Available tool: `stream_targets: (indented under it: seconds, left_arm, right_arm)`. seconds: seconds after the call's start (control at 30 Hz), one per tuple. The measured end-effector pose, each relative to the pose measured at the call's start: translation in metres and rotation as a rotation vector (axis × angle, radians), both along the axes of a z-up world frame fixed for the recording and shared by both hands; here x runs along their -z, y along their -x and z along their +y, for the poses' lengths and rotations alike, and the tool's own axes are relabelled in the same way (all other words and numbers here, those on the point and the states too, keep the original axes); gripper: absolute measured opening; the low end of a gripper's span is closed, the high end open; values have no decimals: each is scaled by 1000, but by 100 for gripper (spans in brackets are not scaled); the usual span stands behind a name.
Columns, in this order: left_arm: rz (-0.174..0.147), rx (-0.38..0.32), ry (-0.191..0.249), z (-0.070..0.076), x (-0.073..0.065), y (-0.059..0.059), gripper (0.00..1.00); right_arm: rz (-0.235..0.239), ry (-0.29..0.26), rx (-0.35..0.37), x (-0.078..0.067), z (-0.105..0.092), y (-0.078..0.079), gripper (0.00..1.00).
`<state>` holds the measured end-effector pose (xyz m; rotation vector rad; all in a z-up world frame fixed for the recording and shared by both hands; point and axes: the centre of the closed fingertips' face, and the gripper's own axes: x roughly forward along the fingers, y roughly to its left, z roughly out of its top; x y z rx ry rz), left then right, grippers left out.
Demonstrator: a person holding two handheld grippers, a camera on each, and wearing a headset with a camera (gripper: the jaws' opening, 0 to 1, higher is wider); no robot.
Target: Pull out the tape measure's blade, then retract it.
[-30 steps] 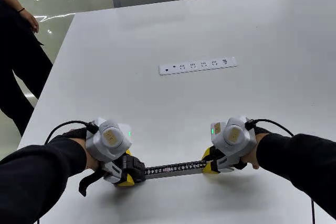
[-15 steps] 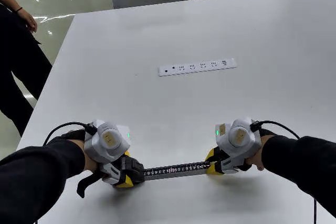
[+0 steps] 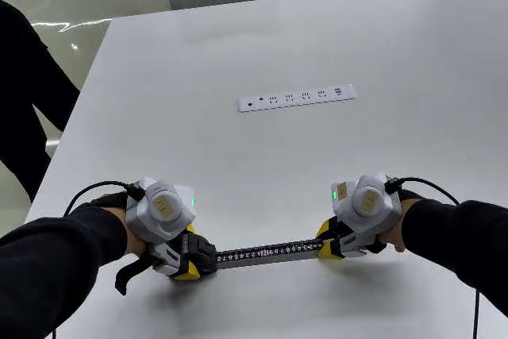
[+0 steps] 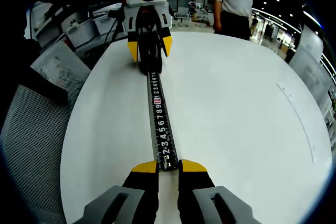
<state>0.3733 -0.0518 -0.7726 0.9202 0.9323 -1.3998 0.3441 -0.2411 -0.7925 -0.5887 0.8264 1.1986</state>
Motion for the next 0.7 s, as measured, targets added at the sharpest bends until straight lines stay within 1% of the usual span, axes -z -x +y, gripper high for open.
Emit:
stream_targets:
  seconds: [0.7]
  left_arm:
    - [-1,-2,1,0,0,0,35]
  right_arm:
    - [-3,10,7,2,-16,3,9]
